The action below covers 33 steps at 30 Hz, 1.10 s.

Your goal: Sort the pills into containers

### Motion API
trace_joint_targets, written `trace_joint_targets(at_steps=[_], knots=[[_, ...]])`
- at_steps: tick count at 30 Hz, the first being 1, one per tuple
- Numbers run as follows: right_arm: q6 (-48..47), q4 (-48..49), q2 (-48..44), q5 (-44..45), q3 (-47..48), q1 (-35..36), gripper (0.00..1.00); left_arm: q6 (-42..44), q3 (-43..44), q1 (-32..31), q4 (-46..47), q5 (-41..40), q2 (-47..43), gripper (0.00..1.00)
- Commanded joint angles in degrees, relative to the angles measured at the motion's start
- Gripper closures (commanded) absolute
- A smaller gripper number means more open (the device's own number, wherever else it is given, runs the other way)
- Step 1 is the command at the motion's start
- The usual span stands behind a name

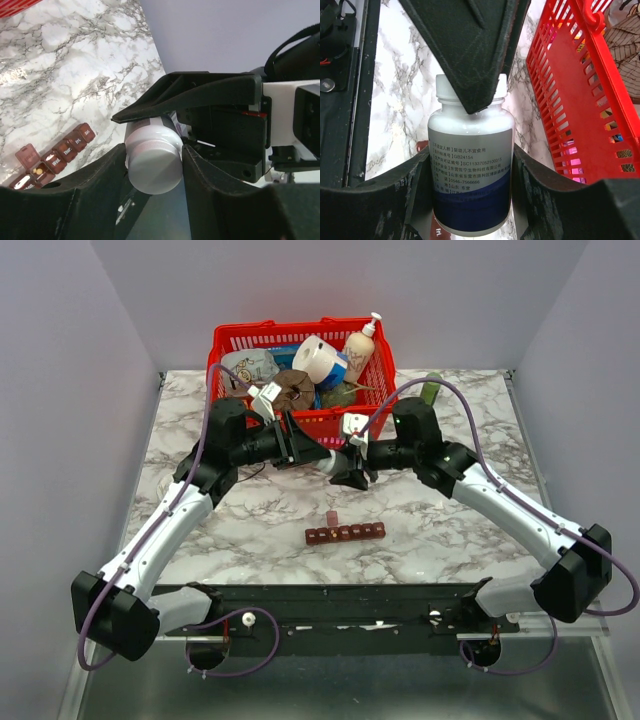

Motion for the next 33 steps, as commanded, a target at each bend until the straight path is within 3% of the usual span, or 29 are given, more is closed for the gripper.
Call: trace_joint_targets(at_steps=[1, 5, 13, 23, 29, 32, 33], knots=[[-0.7, -0.4, 0.0, 0.4, 0.2, 0.5, 0.92, -0.4, 0.3, 0.3, 1.8, 3.4, 0.2, 0.50], [0.4, -0.5, 0.4, -1.4, 0.4, 0.4, 0.91, 0.2, -0.3, 0.3, 2.8, 4.8, 0.1, 0.61], [7.4, -0.5, 2.7, -11.1, 1.4, 0.4, 0.92, 1.9, -0.3, 0.3, 4.8, 10.4, 0.8, 0.64], [19.3, 1.0, 8.2, -25.2, 4.6, -1.0, 0.92, 18.4, 6.2, -1.1, -13.7, 5.6, 2.8, 0.64], [31.5, 8.7, 11.1, -35.3, 3.4, -3.3, 0.92, 23.4, 5.9, -1.6, -14.7, 5.8, 2.0, 0.59], [39.4, 16.3, 12.1, -40.4, 0.5, -3.7, 0.92, 22.2, 4.7, -1.2, -11.4, 10.3, 2.1, 0.50], [42.0, 24.7, 12.0, -41.4, -0.9, -3.7, 0.92, 20.2, 4.1, -1.2, -10.3, 11.5, 2.2, 0.48]])
